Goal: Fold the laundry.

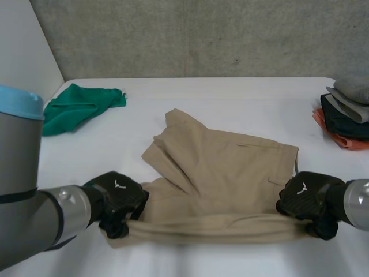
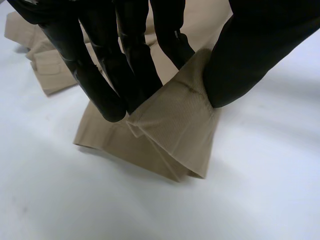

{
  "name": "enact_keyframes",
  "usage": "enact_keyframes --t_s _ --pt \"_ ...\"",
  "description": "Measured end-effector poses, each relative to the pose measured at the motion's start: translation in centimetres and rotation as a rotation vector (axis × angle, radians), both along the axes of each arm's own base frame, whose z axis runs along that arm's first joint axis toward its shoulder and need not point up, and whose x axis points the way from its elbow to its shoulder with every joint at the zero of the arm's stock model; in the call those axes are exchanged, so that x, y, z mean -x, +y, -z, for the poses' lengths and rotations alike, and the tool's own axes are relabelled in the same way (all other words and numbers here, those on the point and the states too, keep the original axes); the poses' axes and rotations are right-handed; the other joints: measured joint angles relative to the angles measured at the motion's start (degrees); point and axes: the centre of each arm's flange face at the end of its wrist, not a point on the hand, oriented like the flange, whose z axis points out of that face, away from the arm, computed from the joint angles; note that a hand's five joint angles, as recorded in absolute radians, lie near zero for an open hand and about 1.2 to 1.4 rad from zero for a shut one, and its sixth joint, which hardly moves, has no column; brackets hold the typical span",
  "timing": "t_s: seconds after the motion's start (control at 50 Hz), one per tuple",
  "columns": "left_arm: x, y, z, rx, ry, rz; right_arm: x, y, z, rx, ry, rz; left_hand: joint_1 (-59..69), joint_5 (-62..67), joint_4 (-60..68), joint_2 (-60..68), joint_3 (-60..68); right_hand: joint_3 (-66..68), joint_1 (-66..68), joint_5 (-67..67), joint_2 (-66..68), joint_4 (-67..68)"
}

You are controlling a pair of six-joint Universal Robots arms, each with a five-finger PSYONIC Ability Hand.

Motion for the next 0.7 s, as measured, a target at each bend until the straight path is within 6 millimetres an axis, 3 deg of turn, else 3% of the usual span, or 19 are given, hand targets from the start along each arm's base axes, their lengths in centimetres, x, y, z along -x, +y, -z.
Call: enact_keyframes --t_s 0.24,0.3,0.36,0.46,0.52,0.58,0.62,0.7 --pt "5.3 -9.2 -2.0 0.313 0.128 -0.076 -1.9 -8.9 0.1 0.205 -0.204 0.230 0.0 0.0 0.0 0.0 0.0 0.0 0.0 0.4 0.0 0.0" --pt "6.7 -11.3 -2.6 0.388 0.166 -0.095 -2.8 -11.7 -0.2 0.312 -0.271 0.265 0.0 0.0 0.0 0.0 0.0 0.0 0.0 0.5 0.0 0.0" --pt "8.1 -13.9 -4.5 0.504 0.235 -0.128 -4.1 -14.8 -1.6 0.489 -0.360 0.281 0.0 0.0 0.0 0.0 0.0 0.0 0.0 0.5 0.0 0.0" --pt "9.2 -16.4 -11.6 0.760 0.440 -0.189 -6.1 -18.9 -7.4 0.871 -0.575 0.298 0.0 0.0 0.0 0.0 0.0 0.0 0.0 0.5 0.0 0.0" --pt "8.9 -16.2 -17.4 0.930 0.603 -0.211 -7.0 -19.8 -12.4 1.114 -0.757 0.291 0.0 0.0 0.0 0.0 0.0 0.0 0.0 0.5 0.0 0.0" --pt "8.0 -14.8 -23.2 1.088 0.775 -0.217 -7.6 -19.5 -17.1 1.314 -0.936 0.258 0.0 0.0 0.0 0.0 0.0 0.0 0.0 0.5 0.0 0.0" --pt "7.4 -14.0 -25.4 1.147 0.846 -0.214 -7.9 -19.1 -19.0 1.385 -1.008 0.238 0.0 0.0 0.0 0.0 0.0 0.0 0.0 0.6 0.0 0.0" --pt "6.5 -13.2 -27.0 1.186 0.912 -0.207 -8.3 -18.5 -20.3 1.411 -1.058 0.222 0.0 0.7 0.0 0.0 0.0 0.0 0.0 0.8 0.0 0.0"
